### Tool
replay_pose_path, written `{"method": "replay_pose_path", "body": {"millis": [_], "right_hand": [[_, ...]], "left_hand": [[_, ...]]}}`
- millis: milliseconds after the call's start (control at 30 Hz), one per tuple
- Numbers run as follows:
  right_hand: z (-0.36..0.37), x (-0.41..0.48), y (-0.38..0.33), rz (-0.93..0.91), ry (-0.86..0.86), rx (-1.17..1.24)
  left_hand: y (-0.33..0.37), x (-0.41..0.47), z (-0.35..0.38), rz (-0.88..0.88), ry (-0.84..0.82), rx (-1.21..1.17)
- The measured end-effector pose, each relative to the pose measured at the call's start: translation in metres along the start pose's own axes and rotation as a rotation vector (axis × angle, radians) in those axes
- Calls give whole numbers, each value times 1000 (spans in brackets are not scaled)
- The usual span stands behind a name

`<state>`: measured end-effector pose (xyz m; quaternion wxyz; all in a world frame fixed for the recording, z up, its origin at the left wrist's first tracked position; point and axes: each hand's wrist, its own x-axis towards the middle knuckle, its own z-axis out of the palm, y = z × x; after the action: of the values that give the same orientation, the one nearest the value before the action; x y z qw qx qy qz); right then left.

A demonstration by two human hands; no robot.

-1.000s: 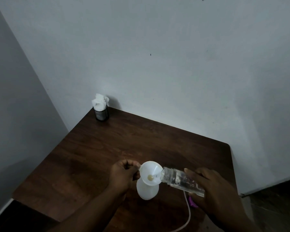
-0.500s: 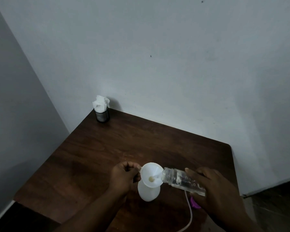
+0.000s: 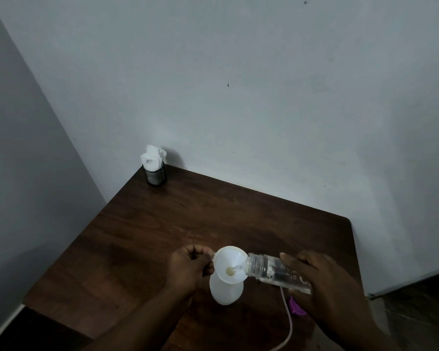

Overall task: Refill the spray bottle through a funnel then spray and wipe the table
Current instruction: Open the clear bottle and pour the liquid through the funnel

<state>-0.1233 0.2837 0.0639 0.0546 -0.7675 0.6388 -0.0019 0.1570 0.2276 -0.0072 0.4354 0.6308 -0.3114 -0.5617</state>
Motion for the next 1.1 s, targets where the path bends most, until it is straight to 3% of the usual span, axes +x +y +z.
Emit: {"method": "replay_pose_path", "body": {"millis": [1100], "right_hand": [[-10,4,-5,-62,106,-50]], "left_hand": [[4,-6,0,16,28,13]]}}
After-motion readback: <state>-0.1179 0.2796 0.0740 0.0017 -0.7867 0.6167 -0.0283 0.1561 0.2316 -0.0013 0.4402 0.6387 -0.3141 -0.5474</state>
